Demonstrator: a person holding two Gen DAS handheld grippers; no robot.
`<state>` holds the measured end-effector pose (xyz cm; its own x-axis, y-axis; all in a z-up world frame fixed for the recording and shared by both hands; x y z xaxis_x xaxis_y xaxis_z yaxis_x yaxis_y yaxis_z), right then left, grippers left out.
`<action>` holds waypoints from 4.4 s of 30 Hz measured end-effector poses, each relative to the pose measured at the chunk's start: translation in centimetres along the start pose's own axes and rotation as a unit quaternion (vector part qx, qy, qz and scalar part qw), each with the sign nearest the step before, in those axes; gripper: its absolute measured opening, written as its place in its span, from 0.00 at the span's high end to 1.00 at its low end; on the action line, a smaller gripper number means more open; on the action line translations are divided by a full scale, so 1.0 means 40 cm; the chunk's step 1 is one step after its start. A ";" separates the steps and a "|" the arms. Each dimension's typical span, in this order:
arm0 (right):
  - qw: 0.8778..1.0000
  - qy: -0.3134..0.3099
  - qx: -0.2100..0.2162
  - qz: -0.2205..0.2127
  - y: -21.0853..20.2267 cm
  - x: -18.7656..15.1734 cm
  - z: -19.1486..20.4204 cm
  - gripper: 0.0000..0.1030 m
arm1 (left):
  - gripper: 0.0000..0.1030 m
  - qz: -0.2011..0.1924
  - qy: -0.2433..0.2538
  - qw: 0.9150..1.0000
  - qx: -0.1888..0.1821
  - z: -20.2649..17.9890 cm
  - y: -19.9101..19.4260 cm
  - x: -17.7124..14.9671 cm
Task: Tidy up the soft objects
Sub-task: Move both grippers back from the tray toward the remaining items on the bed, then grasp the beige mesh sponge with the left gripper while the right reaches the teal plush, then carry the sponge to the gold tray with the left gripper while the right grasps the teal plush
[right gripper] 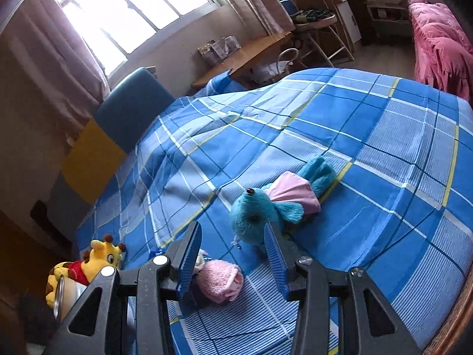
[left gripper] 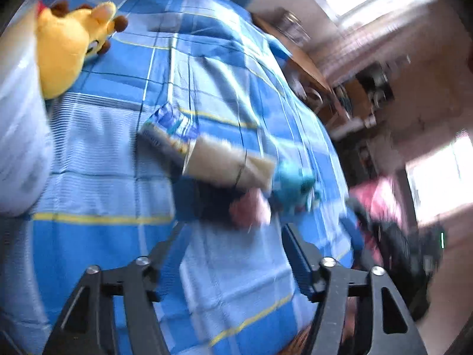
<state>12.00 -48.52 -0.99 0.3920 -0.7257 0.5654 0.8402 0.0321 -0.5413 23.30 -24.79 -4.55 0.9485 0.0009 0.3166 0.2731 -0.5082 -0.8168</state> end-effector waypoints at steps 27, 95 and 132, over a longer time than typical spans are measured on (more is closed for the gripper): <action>0.999 0.016 0.020 0.036 0.030 -0.013 -0.008 0.57 | 0.94 -0.011 0.008 1.000 0.028 0.114 0.044 -0.034; 0.946 -0.188 -0.164 0.208 0.327 -0.013 -0.007 0.55 | 0.64 -0.089 0.145 0.973 0.154 0.256 -0.168 -0.347; 0.937 -0.227 -0.174 0.199 0.340 -0.026 0.002 0.60 | 0.63 -0.201 -0.007 0.945 0.257 0.457 -0.525 -0.398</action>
<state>23.05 -47.28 -8.88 0.8341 -0.3338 0.4391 0.4509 -0.0456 -0.8914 5.40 1.62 -1.27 0.7525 0.1185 0.6479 0.6505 0.0206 -0.7593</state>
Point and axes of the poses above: each gripper's, at about its wrist camera, not at the fingertips, and y roughly the way its jaws point, z to its left, x to its top, the point moved 2 cm from there along y, roughly the way its jaws point, and after that the axes turned 8 degrees about x, right-handed, at the moved point
